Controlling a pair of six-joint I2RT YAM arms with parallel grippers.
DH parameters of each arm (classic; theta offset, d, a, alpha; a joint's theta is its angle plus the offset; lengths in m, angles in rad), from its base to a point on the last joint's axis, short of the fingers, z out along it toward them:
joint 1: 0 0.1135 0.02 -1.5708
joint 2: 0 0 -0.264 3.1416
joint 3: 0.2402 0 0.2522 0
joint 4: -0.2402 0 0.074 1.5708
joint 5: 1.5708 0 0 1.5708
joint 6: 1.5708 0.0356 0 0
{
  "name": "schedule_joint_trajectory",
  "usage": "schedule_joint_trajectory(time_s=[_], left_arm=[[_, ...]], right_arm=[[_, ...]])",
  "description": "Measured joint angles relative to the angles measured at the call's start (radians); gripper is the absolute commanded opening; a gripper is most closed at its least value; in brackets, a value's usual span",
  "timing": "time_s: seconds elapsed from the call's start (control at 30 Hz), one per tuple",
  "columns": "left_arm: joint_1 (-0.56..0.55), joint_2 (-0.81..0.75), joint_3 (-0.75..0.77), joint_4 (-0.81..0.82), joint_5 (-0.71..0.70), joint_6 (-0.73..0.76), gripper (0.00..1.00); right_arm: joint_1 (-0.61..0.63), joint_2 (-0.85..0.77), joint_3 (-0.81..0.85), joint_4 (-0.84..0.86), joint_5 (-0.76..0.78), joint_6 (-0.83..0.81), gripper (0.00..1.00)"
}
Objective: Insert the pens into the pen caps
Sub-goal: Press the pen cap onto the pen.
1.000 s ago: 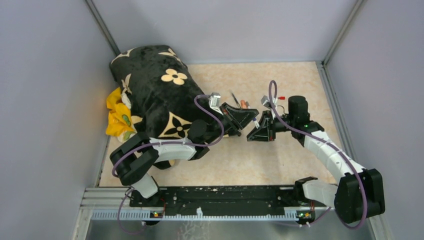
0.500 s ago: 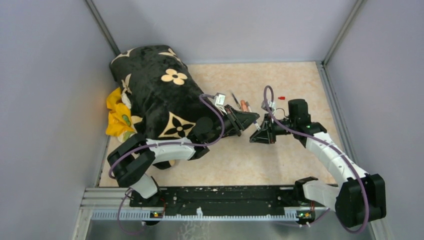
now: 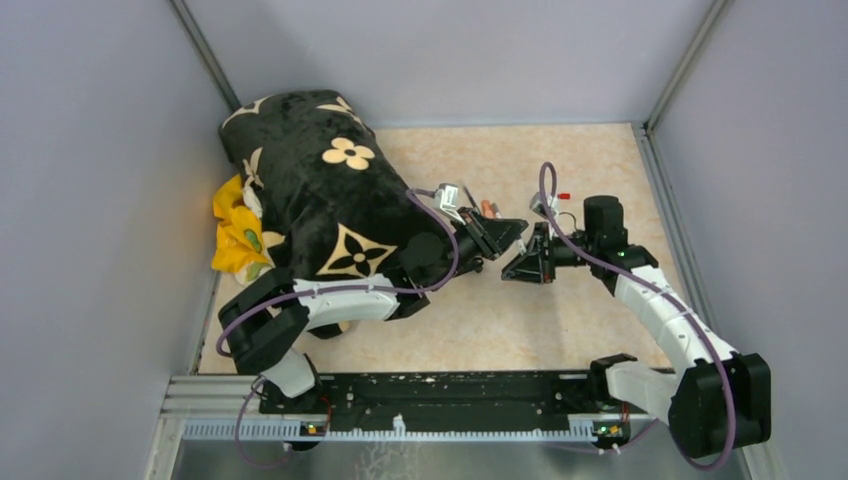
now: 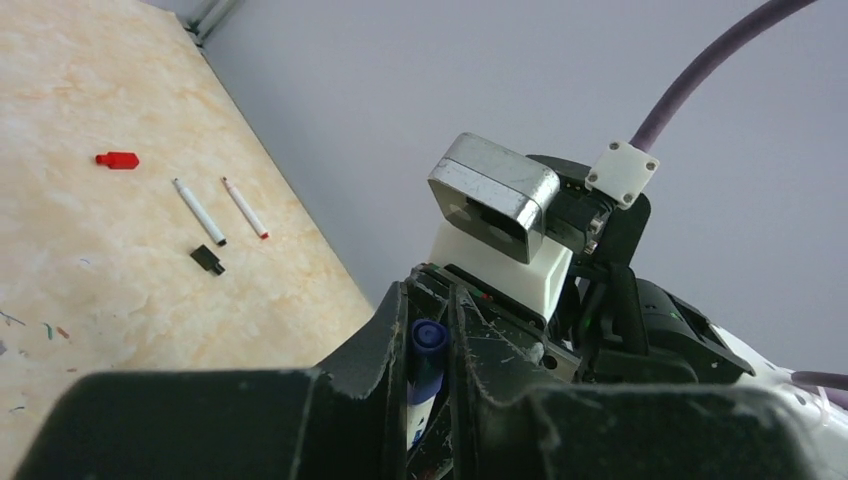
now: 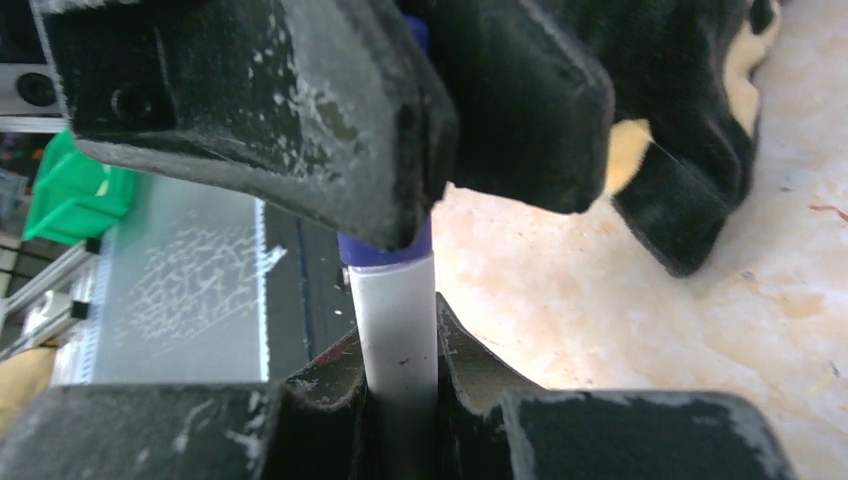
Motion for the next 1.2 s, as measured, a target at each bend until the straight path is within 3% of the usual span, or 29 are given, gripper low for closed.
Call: schedule_joint_trajectory(time_s=[0.1,0.4,0.6,0.83,1.03,1.2], left_arm=[[-0.014,-0.008,0.009,-0.013,-0.022,0.009,0.00],[-0.014,-0.014,-0.090,0.159,0.056,0.003,0.00],[-0.013,0.009,-0.088,0.210,0.134,0.003,0.00],[-0.013,-0.002,-0.049,0.075,0.103,0.026,0.00],[-0.013,-0.011,-0.060,0.064,0.080,0.007,0.00],[-0.013,-0.041,-0.082,0.061,0.083,0.013,0.18]], right_arm=[[-0.007,0.000,-0.013,0.051,-0.069,0.050,0.00],[-0.033,-0.011,-0.032,0.098,-0.177,0.108,0.00],[-0.066,-0.012,-0.066,0.258,-0.309,0.237,0.00],[-0.069,-0.015,-0.065,0.174,-0.224,0.153,0.00],[-0.040,-0.015,-0.065,0.150,-0.188,0.094,0.00],[-0.027,-0.014,-0.065,0.146,-0.192,0.074,0.00]])
